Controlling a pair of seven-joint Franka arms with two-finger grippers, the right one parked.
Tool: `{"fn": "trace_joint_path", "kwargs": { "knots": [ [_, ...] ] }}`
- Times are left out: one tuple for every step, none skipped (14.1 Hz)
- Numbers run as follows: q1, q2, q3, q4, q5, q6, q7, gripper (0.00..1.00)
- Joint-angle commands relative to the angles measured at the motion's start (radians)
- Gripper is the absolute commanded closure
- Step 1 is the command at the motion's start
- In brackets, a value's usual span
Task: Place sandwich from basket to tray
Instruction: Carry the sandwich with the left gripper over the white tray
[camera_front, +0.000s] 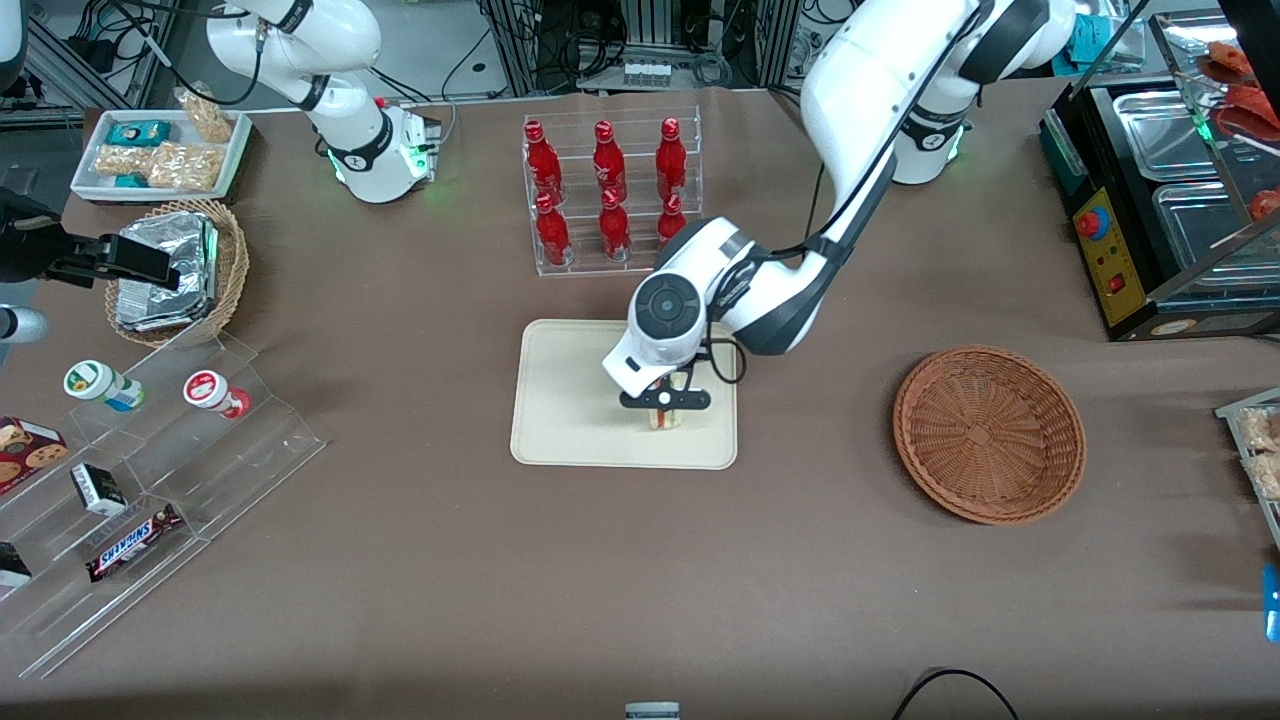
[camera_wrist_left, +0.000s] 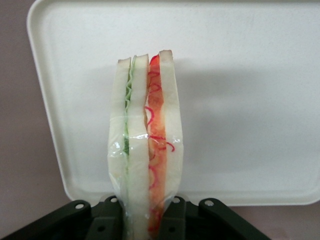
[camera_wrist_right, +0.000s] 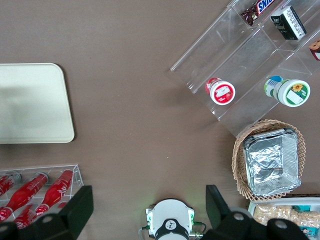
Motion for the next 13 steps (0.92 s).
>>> {"fn": "trace_joint_path", "kwargs": {
  "knots": [
    [-0.027,0.107,0.003,0.147,0.024,-0.007,-0.042,0.79],
    [-0.038,0.142,0.002,0.191,0.026,-0.009,-0.062,0.79],
    [-0.050,0.158,0.003,0.210,0.027,-0.007,-0.071,0.79],
    [-0.062,0.159,0.003,0.213,0.029,-0.007,-0.091,0.79],
    [-0.076,0.161,0.005,0.215,0.030,-0.006,-0.108,0.79],
    [-0.079,0.168,0.006,0.215,0.032,0.005,-0.117,0.79],
    [-0.093,0.178,0.006,0.216,0.032,0.028,-0.126,0.78],
    [-0.113,0.181,0.012,0.216,0.033,0.038,-0.129,0.78],
    [-0.120,0.184,0.020,0.216,0.033,0.039,-0.138,0.76],
    [-0.127,0.184,0.025,0.215,0.046,0.039,-0.148,0.71],
    [-0.128,0.182,0.025,0.215,0.065,0.039,-0.151,0.46],
    [-0.127,0.182,0.025,0.215,0.070,0.039,-0.146,0.00],
    [-0.125,0.181,0.026,0.213,0.070,0.037,-0.149,0.00]
  ]
}}
